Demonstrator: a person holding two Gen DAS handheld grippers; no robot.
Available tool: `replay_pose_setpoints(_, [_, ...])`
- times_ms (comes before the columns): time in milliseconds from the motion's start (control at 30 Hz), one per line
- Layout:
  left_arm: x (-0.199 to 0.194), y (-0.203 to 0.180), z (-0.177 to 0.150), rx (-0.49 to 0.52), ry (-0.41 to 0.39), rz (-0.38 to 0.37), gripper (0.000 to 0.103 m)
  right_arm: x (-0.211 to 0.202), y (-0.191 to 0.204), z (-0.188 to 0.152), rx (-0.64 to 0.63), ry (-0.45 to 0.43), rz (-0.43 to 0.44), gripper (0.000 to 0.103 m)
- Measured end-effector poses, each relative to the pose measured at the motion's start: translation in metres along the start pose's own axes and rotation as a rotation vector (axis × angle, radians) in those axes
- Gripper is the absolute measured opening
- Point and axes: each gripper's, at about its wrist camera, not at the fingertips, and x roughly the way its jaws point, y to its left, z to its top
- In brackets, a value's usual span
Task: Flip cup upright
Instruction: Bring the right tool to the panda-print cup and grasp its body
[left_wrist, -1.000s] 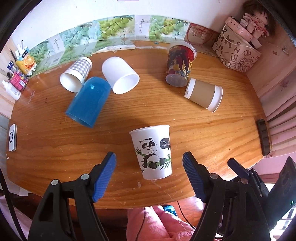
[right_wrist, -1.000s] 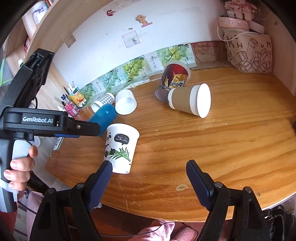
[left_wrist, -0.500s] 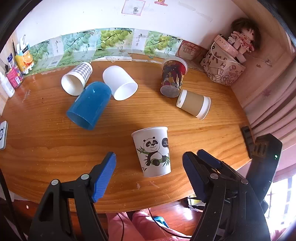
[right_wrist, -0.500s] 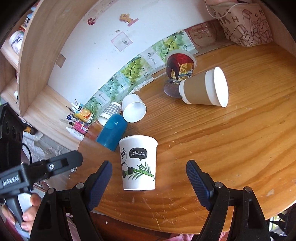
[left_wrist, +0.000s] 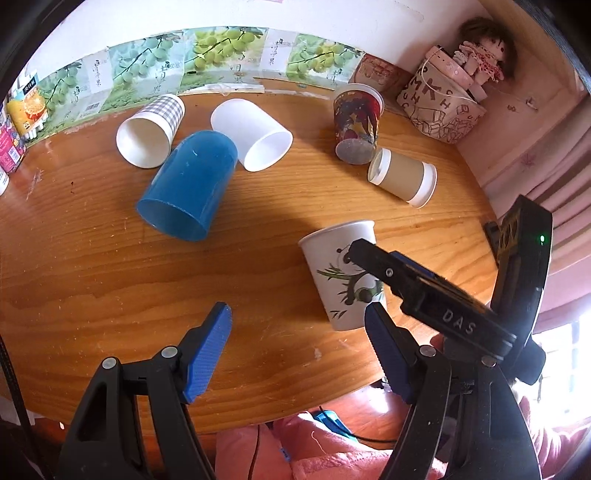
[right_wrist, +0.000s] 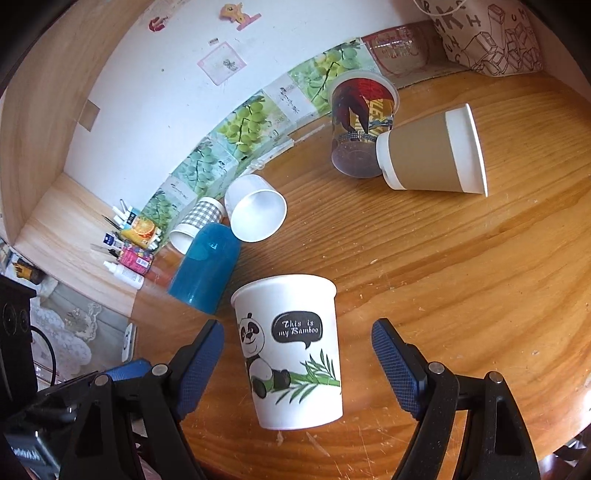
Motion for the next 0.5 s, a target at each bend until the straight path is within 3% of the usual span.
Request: replay_pose_setpoints(500, [0.002, 0.041, -0.003, 0.035, 0.058, -0.072, 0.078, 0.027, 0.018, 0.01, -0.002, 0.01, -0.127, 0.083])
